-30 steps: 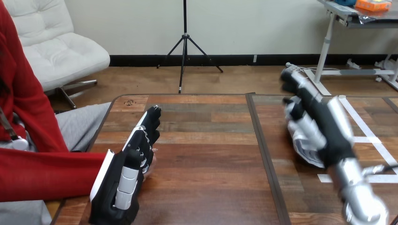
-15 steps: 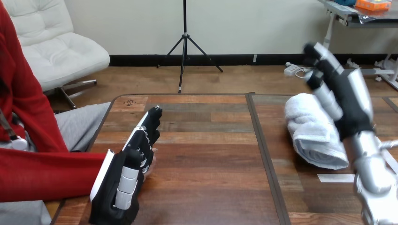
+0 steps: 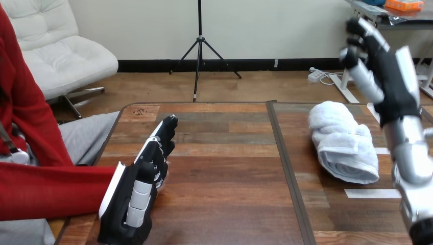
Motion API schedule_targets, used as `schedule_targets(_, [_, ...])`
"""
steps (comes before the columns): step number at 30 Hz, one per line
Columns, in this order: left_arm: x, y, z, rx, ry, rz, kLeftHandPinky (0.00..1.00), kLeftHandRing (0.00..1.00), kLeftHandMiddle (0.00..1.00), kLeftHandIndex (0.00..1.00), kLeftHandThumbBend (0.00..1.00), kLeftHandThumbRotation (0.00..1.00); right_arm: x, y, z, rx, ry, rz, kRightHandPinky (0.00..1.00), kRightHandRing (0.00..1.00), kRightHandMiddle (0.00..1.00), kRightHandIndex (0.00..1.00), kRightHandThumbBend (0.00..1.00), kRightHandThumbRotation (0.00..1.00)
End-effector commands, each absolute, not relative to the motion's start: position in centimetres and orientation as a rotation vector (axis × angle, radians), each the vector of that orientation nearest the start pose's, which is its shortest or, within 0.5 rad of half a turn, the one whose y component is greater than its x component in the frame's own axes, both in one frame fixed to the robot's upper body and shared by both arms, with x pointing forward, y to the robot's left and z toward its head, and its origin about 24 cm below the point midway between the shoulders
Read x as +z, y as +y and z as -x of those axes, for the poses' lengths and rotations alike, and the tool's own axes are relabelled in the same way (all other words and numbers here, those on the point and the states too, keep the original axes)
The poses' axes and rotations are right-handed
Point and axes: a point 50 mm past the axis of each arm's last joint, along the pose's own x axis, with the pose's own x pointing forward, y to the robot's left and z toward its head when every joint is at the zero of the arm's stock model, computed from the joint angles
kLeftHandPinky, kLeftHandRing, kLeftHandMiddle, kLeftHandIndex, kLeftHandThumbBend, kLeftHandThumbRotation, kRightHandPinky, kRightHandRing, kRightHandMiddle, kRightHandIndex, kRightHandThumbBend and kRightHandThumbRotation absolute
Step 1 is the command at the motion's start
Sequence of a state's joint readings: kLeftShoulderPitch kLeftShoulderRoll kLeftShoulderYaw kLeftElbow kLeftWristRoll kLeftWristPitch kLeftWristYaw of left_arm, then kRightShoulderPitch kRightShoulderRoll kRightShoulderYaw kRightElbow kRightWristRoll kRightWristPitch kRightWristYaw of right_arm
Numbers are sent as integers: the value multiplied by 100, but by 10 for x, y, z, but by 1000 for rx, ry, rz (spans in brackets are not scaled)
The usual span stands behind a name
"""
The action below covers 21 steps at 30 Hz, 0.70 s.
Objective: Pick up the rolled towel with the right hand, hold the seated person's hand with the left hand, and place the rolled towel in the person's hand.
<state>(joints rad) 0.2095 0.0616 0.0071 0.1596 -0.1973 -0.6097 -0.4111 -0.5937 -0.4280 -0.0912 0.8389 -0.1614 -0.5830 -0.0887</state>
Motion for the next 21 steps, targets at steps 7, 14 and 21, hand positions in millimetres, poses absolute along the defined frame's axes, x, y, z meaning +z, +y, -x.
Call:
schedule_targets(7, [34, 160, -210, -294, -354, 44, 100, 100, 97, 93, 85, 100, 149, -252, -368, -184, -382, 562, 73, 89, 92, 92, 100, 91])
schedule_targets(14, [34, 160, -209, -294, -354, 46, 100, 100, 97, 93, 85, 100, 145, -257, -376, -206, -276, 599, 77, 92, 96, 96, 100, 87])
schedule_targets(21, [34, 159, -209, -292, -350, 46, 100, 100, 97, 93, 85, 100, 141, -260, -382, -226, -184, 599, 80, 94, 99, 99, 100, 79])
